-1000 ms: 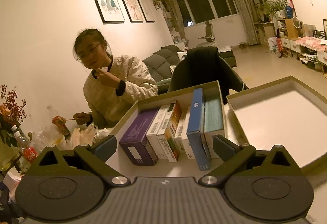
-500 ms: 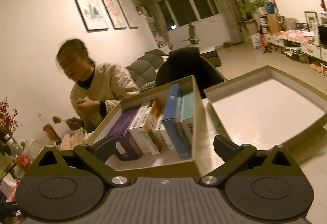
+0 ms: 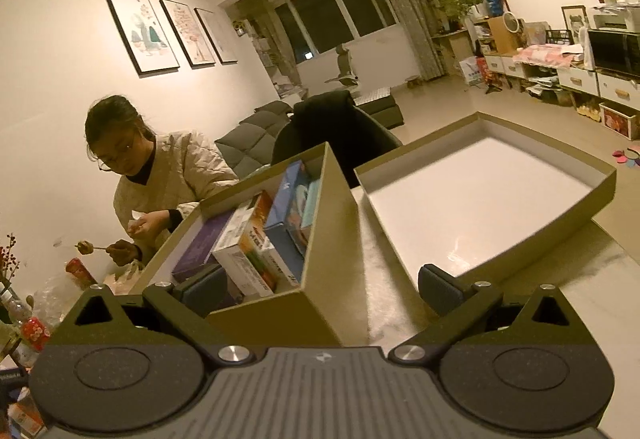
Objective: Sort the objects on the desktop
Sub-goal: 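Carry the Cefaclor box with the left gripper over the beige box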
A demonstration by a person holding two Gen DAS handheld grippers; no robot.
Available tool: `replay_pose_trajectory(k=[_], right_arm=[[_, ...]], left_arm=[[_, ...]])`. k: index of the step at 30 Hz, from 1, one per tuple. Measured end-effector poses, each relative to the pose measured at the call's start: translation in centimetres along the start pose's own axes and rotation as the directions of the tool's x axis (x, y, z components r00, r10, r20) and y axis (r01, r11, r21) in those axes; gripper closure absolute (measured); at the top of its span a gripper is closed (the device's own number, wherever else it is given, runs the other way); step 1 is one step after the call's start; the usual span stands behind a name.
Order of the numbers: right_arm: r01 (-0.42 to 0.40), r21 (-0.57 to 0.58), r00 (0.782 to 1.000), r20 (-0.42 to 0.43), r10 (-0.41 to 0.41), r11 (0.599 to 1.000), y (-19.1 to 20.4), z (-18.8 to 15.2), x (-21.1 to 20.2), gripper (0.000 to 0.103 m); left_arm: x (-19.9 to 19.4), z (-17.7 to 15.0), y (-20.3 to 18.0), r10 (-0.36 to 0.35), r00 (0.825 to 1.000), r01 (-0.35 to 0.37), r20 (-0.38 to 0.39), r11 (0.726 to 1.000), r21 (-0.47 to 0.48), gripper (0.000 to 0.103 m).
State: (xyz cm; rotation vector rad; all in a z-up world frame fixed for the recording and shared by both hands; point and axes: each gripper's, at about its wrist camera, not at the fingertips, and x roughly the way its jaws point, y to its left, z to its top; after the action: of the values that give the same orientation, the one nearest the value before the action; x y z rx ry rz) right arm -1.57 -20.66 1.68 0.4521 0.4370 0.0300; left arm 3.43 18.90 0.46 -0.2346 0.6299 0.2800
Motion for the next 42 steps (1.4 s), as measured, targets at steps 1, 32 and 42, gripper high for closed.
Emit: replay_pose_trajectory(k=[1, 32, 42], right_arm=[[0.005, 0.001, 1.0, -0.002, -0.005, 1.0, -0.2, -0.1, -0.1, 0.001], [0.082, 0.067, 0.996, -0.031, -0.08, 0.994, -3.8, -1.9, -0.9, 0.001], [0.097, 0.053, 0.994, -0.047, -0.095, 0.994, -4.2, -2.0, -0.7, 0.001]], left_arm=[[0.0, 0.1, -0.5, -0.012, 1.0, 0.012, 0.0, 1.0, 0.008, 0.044], [3.7, 4.7, -19.3, -0.299, 0.954, 0.296, -0.03, 0.919, 0.259, 0.044], [7.9, 6.0, -24.0, -0.297, 0.948, 0.317, -0.112, 0.901, 0.295, 0.044]])
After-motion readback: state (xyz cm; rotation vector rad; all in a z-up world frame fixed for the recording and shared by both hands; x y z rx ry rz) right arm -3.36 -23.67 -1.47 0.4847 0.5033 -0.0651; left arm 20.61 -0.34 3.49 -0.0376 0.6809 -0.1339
